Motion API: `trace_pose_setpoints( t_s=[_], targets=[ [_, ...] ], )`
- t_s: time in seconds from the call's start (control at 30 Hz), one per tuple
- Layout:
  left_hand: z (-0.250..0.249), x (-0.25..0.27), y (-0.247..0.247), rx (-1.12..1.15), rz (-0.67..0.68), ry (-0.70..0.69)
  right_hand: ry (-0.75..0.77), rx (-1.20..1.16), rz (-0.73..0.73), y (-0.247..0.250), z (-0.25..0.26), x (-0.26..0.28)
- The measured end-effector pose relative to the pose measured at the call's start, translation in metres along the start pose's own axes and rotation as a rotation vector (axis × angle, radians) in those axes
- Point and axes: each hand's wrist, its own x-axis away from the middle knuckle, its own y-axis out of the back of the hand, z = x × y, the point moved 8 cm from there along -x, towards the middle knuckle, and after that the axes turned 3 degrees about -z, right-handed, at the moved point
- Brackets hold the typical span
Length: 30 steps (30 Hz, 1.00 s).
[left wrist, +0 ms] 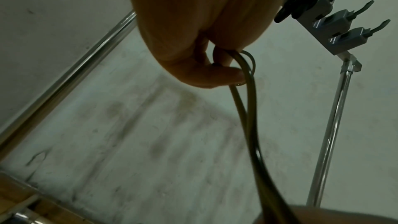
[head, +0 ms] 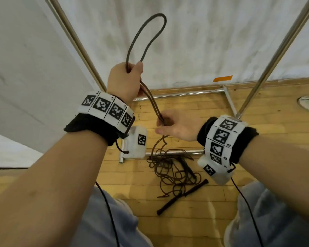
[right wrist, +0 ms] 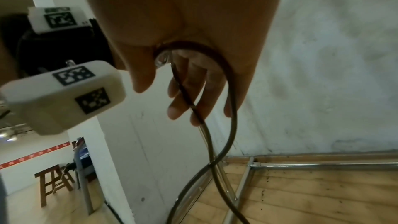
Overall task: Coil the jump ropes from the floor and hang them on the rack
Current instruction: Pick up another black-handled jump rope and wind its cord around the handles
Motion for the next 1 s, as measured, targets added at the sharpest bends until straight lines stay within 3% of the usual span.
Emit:
trace_pose_setpoints(
  t_s=[0.1, 0.17, 0.27, 0.37, 0.43, 0.63, 0.73, 0.87, 1.0],
  targets=[
    [0.001, -0.001, 0.007, 0.039, -0.047, 0.051, 0.001, 0.001, -0.024, 0.021, 0.004, 0.003],
    [0.003, 0.003, 0.007, 0.183, -0.005, 0.15, -0.004, -0.164, -0.059, 0.038, 0.008, 0.004],
    [0.002, 0.02, -0.019, 0.214, 0.303, 0.261, -0.032, -0.604, -0.251, 0.068, 0.012, 0.003],
    [-0.005, 0.06, -0.06, -0.006, 0.701, 0.174, -0.097, -1.038, -0.393, 0.085, 0.012, 0.005],
    [-0.004, 0.079, -0.079, -0.042, 0.796, 0.151, -0.136, -1.261, -0.381, 0.088, 0.014, 0.008],
    [0.005, 0.097, -0.096, -0.021, 0.792, 0.164, -0.073, -1.268, -0.478, 0.111, 0.021, 0.021],
    [-0.01, 0.087, -0.082, 0.051, 0.649, 0.077, -0.068, -1.102, -0.503, 0.126, 0.015, 0.025],
    [-0.03, 0.065, -0.051, 0.335, 0.392, 0.068, -0.065, -0.801, -0.298, 0.109, 0.011, 0.024],
    [-0.031, 0.058, -0.034, 0.479, 0.298, 0.128, 0.002, -0.387, -0.128, 0.065, 0.023, 0.023]
  ],
)
